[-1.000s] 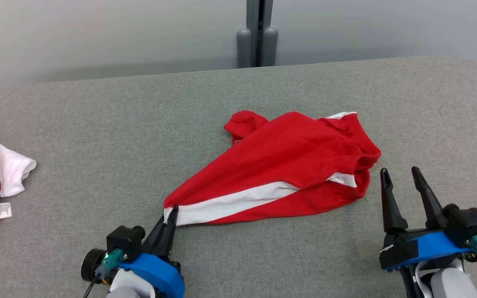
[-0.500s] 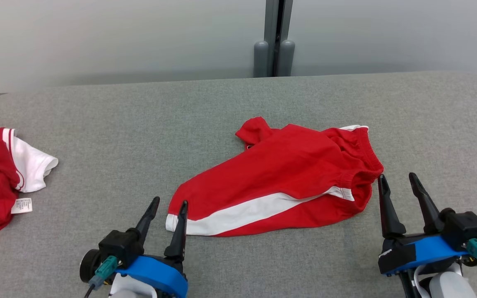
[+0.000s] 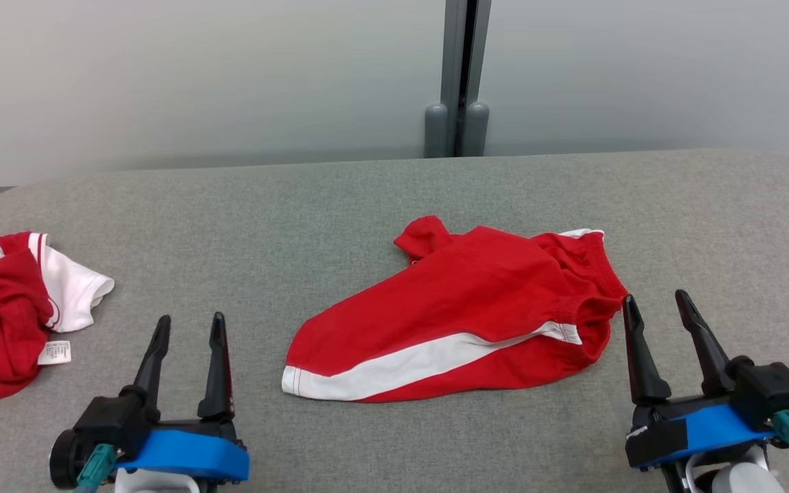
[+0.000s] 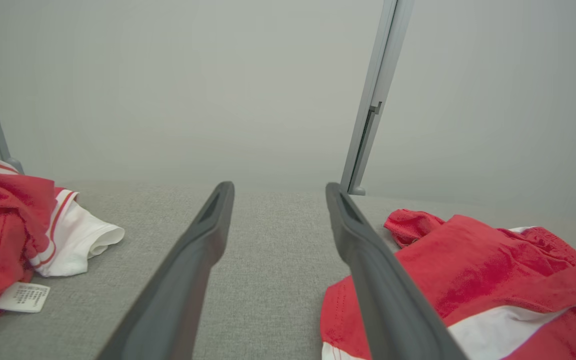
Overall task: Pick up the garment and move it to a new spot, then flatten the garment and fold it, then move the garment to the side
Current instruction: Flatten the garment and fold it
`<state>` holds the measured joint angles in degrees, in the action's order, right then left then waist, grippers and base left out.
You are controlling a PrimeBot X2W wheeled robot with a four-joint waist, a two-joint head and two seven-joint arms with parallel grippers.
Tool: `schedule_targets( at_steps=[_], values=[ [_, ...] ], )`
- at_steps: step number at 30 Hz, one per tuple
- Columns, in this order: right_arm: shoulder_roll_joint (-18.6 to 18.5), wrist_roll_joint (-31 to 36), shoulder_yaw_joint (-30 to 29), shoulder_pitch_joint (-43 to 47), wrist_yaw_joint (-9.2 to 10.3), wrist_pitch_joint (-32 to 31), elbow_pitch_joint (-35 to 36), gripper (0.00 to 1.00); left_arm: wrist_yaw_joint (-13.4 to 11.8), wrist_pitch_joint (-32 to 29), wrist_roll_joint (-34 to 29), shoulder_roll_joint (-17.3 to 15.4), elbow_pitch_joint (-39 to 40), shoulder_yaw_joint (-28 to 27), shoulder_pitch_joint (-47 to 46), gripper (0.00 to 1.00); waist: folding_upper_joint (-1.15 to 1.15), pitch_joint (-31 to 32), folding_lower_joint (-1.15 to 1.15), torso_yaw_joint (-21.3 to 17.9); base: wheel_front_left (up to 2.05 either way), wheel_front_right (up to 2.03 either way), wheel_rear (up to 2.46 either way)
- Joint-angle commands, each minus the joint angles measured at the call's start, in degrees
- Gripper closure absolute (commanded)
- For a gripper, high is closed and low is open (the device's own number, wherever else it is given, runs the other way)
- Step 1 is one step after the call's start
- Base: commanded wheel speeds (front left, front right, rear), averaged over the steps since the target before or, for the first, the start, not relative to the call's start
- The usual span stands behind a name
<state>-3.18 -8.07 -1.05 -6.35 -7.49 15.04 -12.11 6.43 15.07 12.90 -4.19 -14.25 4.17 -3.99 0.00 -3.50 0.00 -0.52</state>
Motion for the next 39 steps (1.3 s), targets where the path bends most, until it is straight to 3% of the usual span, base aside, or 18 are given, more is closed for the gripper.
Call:
schedule_targets(
  at_steps=[1, 9, 22, 27, 33, 39],
  values=[
    [-0.42, 0.73, -0.2, 1.82, -0.01, 0.19, 0.71, 0.0, -0.3, 0.14, -0.74, 0.11, 0.58, -1.66, 1.28, 0.0, 0.0, 0.57, 0.0, -0.05, 0.0, 0.0, 0.0],
    [-0.93, 1.6, -0.54, 5.37, -0.01, 0.14, 1.54, 0.0, -0.24, 0.15, -2.75, 0.56, 0.74, -6.28, 3.65, 0.0, 0.0, 1.48, 0.0, 0.29, 0.0, 0.0, 0.0],
    [-1.87, 2.46, 1.24, 4.39, -0.01, -0.52, 0.96, 0.0, 0.68, 0.14, -3.51, 1.03, -1.17, -5.58, 2.05, 0.0, 0.0, 0.61, 0.0, 0.02, 0.0, 0.0, 0.0],
    [-4.65, 2.16, 4.91, 1.17, -0.01, -1.24, -1.55, 0.0, 1.14, 0.14, -2.55, 0.78, -4.58, -1.28, -0.43, 0.0, 0.0, -1.21, 0.0, -0.11, 0.0, 0.0, 0.0],
    [-7.48, 1.23, 9.95, -3.58, -0.01, -1.68, -7.1, 0.0, 1.03, 0.15, 1.08, -1.25, -11.98, 8.52, -4.23, 0.0, 0.0, -3.64, 0.0, -0.56, 0.0, 0.0, 0.0],
    [-8.57, -0.09, 14.29, -7.66, -0.01, -1.29, -13.46, 0.0, 1.04, 0.14, 4.69, -3.23, -18.87, 14.79, -7.91, 0.0, 0.0, -5.32, 0.0, -0.69, 0.0, 0.0, 0.0]
  ],
)
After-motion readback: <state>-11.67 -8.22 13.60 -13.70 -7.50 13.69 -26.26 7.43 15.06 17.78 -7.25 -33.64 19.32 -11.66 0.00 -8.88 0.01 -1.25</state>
